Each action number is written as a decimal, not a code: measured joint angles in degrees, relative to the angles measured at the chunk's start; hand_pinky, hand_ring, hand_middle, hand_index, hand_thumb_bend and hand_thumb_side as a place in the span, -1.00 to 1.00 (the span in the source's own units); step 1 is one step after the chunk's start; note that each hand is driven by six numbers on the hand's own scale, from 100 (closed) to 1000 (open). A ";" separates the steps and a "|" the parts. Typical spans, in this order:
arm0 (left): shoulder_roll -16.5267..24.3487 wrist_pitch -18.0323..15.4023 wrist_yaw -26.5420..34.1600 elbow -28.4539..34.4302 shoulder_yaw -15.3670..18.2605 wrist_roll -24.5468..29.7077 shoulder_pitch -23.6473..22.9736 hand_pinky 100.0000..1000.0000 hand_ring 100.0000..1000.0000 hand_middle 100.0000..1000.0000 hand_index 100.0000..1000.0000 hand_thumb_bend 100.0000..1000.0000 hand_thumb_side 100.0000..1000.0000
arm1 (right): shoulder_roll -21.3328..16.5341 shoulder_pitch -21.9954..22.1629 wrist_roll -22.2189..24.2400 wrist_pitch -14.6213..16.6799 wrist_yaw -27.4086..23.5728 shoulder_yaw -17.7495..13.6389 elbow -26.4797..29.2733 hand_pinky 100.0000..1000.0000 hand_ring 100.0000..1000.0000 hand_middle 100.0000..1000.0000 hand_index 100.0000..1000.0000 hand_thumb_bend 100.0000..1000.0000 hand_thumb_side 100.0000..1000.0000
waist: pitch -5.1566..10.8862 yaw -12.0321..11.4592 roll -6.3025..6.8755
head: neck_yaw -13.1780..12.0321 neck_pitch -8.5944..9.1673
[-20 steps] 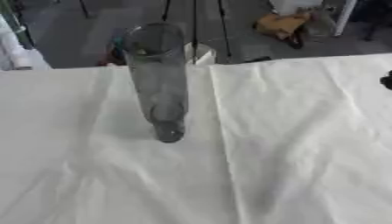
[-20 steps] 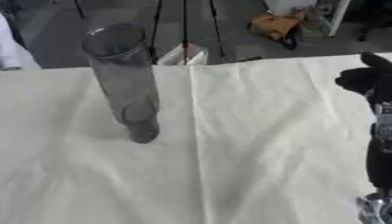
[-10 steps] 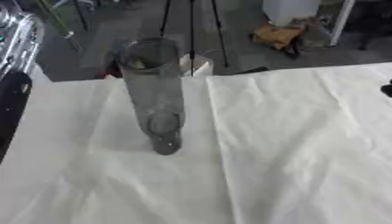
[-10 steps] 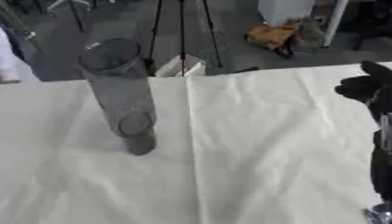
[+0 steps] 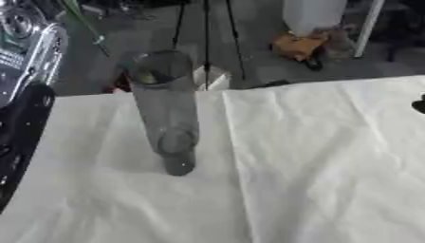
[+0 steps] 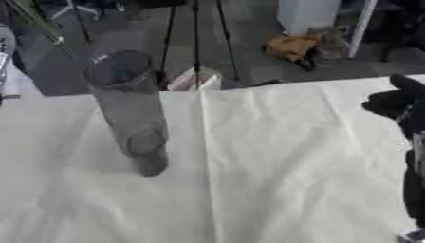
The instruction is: Arrange flowers into the vase.
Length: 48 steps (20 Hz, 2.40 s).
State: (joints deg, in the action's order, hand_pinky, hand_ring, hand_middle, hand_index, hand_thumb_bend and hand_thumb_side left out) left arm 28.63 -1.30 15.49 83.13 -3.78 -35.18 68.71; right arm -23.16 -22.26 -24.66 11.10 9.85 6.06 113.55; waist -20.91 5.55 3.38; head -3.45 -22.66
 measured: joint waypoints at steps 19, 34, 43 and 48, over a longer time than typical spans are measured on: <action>-2.05 -1.12 -0.33 -0.30 -1.25 0.78 2.36 -1.00 -1.00 -1.00 -1.00 -0.78 0.02 | 0.03 -0.73 0.82 0.06 -0.65 0.69 0.00 0.37 0.22 0.15 0.64 -1.00 1.00 | -0.68 1.08 0.23 | -0.20 0.49; -2.05 2.61 -0.62 -0.34 -2.02 0.22 0.74 -1.00 -1.00 -1.00 -1.00 -0.79 0.01 | 0.18 -0.72 0.69 -0.07 -0.70 0.68 0.00 0.37 0.22 0.14 0.64 -1.00 1.00 | -0.95 0.95 0.36 | 0.02 0.01; -2.31 3.29 0.38 -0.37 -2.34 -0.07 -0.17 -1.00 -1.00 -1.00 -1.00 -0.80 0.03 | 0.24 -0.72 0.53 -0.13 -0.70 0.66 0.00 0.37 0.22 0.14 0.64 -1.00 1.00 | -1.37 0.94 0.36 | 0.03 0.01; -2.51 3.48 0.76 -0.70 -2.36 -0.42 -0.20 -1.00 -1.00 -1.00 -1.00 -0.79 0.02 | 0.26 -0.72 0.51 -0.13 -0.70 0.66 0.00 0.38 0.22 0.14 0.64 -1.00 1.00 | -1.50 0.92 0.36 | 0.04 0.01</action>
State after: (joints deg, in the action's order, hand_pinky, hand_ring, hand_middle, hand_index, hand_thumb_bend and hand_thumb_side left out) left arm 26.12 2.19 16.24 82.43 -6.14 -35.60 68.51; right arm -22.91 -22.98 -24.15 10.97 9.15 6.72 113.55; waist -22.40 6.48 3.74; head -3.41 -22.65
